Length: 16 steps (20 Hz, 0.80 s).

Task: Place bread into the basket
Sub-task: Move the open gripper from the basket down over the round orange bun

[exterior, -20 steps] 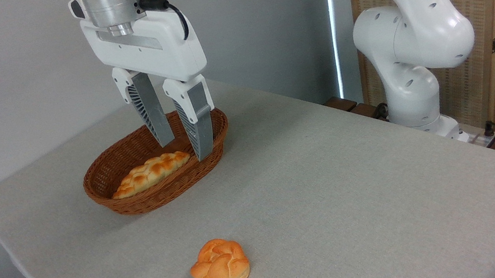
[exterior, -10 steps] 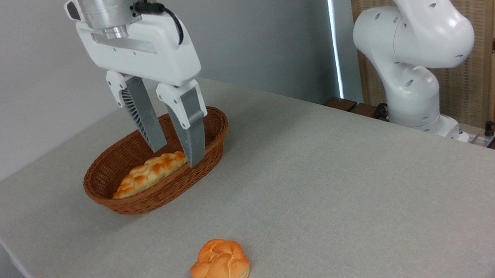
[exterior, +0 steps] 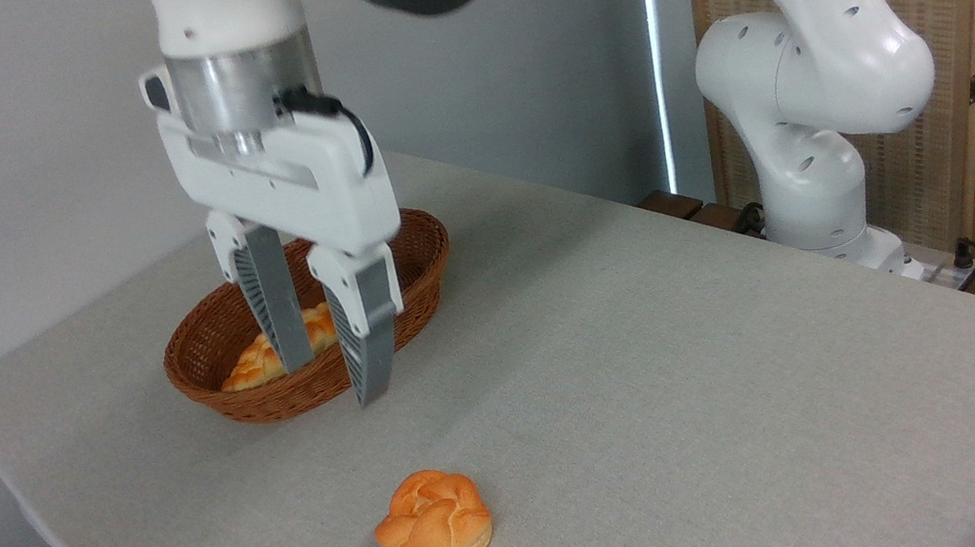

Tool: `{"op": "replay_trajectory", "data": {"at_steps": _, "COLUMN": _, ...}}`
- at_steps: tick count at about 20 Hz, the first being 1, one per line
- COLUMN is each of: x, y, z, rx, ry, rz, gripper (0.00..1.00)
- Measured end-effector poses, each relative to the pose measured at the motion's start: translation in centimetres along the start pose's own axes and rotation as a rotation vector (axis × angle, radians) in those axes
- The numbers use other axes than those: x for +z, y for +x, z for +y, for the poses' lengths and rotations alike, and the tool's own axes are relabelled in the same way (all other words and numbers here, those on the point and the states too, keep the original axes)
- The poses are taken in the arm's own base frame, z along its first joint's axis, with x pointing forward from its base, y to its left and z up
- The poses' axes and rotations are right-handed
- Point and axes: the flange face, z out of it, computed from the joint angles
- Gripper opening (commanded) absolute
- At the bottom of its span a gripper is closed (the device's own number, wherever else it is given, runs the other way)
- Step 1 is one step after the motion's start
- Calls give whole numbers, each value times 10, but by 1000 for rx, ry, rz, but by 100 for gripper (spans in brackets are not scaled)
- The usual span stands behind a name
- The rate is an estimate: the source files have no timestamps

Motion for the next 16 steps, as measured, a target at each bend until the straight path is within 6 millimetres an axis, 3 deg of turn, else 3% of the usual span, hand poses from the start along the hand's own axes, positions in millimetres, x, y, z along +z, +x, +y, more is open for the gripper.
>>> {"op": "replay_trajectory", "data": {"at_steps": 4, "x": 23, "y": -11, "z": -1, "rx": -12, "ry": 7, "rz": 5, "gripper": 100}}
{"op": "replay_trajectory", "data": {"at_steps": 9, "x": 37, "y": -40, "z": -8, "rx": -53, "ry": 31, "rz": 30, "gripper": 100}}
{"op": "replay_trajectory", "data": {"at_steps": 16, "x": 89, "y": -67, "z": 2, "rx": -37, "ry": 0, "rz": -11, "gripper": 100}}
